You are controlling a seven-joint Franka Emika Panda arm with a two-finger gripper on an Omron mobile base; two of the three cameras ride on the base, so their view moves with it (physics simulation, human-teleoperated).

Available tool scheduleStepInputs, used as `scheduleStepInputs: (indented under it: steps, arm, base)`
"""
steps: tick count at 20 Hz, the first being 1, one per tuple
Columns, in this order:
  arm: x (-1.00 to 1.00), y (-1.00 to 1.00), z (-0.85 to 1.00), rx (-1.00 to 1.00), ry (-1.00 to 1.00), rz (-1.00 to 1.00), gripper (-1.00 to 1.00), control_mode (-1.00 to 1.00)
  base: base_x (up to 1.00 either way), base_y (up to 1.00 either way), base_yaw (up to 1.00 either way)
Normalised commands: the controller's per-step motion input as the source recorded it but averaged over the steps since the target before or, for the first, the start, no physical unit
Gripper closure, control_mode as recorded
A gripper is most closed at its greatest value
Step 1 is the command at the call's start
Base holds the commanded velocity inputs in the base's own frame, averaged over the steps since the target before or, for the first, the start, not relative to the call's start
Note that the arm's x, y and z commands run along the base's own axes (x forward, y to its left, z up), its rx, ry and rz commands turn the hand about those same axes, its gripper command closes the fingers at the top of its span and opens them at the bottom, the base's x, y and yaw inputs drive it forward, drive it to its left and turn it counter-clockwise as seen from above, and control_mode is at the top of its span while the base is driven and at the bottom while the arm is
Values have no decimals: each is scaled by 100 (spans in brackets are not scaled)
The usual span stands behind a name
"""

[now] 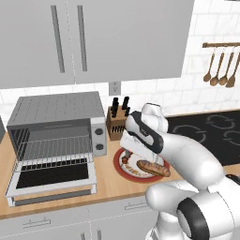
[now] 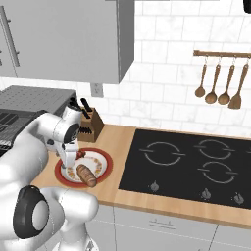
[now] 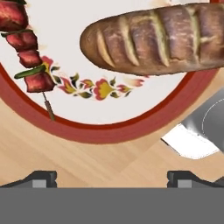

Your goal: Pick up the kebab skewer and baguette bread, and place them inside the toaster oven. Close the toaster oven door and start by setting the timer.

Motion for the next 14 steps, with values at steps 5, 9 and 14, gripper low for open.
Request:
scheduleStepInputs:
  steps: [5,9,14]
  arm:
    - [15,6,-16,0,-1,-4,-100,-100]
    - [16,2,-27,0,-1,-4,-100,-100]
    - [21,2,-15,0,-7,-1,-100,-100]
  base:
    - [0,0,0]
    - [0,0,0]
    - [0,0,0]
